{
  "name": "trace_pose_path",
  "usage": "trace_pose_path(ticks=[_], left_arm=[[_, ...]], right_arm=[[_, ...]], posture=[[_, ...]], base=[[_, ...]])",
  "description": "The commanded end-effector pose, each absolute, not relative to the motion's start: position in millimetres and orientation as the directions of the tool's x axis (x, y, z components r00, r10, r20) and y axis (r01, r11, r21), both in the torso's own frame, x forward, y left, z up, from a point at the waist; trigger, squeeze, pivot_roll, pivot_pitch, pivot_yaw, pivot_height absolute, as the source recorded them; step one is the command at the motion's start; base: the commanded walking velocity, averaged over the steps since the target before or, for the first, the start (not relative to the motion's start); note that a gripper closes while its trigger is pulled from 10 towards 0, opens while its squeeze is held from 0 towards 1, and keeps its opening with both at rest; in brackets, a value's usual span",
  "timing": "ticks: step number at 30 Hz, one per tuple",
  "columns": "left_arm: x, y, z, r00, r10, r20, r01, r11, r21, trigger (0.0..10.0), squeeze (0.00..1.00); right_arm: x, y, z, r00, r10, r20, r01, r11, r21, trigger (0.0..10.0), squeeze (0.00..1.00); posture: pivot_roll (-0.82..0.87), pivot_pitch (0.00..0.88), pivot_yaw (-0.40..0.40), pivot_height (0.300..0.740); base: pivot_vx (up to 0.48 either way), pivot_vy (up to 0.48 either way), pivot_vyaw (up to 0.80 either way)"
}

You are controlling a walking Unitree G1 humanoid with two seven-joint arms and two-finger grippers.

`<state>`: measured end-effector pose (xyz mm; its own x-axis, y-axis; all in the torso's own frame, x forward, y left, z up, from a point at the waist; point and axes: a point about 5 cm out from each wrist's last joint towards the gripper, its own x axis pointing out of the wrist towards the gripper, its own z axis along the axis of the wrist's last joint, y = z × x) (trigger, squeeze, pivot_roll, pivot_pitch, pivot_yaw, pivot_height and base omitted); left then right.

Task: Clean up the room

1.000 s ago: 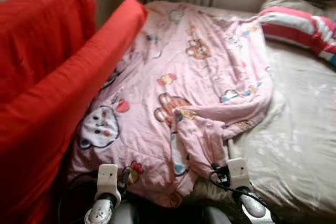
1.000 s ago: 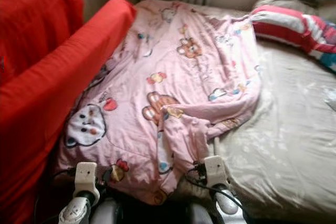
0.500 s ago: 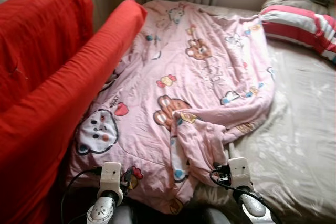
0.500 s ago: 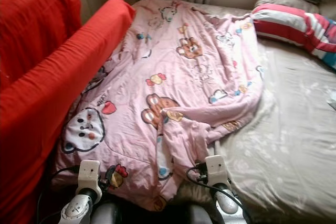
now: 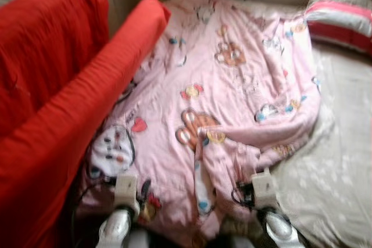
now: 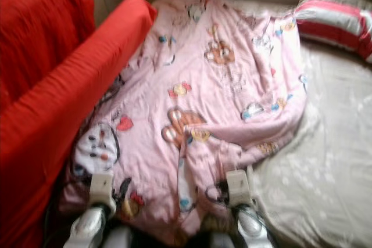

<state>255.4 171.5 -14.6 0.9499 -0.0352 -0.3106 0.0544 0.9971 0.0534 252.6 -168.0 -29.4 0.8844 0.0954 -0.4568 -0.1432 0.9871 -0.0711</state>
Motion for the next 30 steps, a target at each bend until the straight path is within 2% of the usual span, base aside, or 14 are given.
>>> trace_pose_path(ticks=[1,7,11,13,19,21,23,30], left_arm=[[247,171,-23,0.932,-0.042,-0.359,0.064,0.997,0.047,10.0,0.0],[247,170,-23,0.931,-0.049,-0.362,0.07,0.996,0.046,10.0,0.0],[247,170,-23,0.929,-0.057,-0.365,0.08,0.996,0.048,10.0,0.0],[247,170,-23,0.928,-0.058,-0.367,0.081,0.995,0.049,10.0,0.0],[247,171,-24,0.927,-0.062,-0.37,0.087,0.995,0.051,10.0,0.0],[247,171,-24,0.926,-0.064,-0.371,0.089,0.995,0.051,10.0,0.0],[247,173,-24,0.925,-0.068,-0.373,0.096,0.994,0.056,10.0,0.0],[245,184,-23,0.926,-0.052,-0.374,0.088,0.993,0.078,10.0,0.0]], right_arm=[[242,-170,-39,0.858,0.089,-0.506,-0.134,0.99,-0.053,10.0,1.0],[244,-170,-38,0.855,0.077,-0.513,-0.118,0.992,-0.049,10.0,1.0],[248,-172,-40,0.829,0.022,-0.558,-0.065,0.996,-0.058,10.0,1.0],[250,-168,-39,0.83,0.062,-0.555,-0.096,0.995,-0.033,10.0,0.0],[255,-161,-36,0.828,0.072,-0.557,-0.077,0.997,0.013,10.0,0.0],[257,-162,-36,0.828,0.057,-0.558,-0.042,0.998,0.041,10.0,0.0],[263,-169,-33,0.812,-0.008,-0.583,0.084,0.991,0.103,10.0,0.0],[262,-174,-35,0.785,-0.075,-0.615,0.178,0.978,0.108,10.0,0.0]], posture=[[-0.04,0.219,-0.042,0.648],[-0.04,0.224,-0.037,0.648],[-0.03,0.221,-0.031,0.648],[-0.03,0.219,-0.029,0.648],[-0.02,0.216,-0.023,0.648],[-0.02,0.214,-0.021,0.648],[0.0,0.216,-0.015,0.648],[0.03,0.216,0.003,0.648]], base=[[0.0,0.0,0.0],[0.0,0.0,0.0],[0.0,0.0,0.0],[0.0,0.0,0.0],[0.0,0.0,0.0],[0.0,0.0,0.0],[0.0,0.0,0.0],[0.0,0.0,0.0]])
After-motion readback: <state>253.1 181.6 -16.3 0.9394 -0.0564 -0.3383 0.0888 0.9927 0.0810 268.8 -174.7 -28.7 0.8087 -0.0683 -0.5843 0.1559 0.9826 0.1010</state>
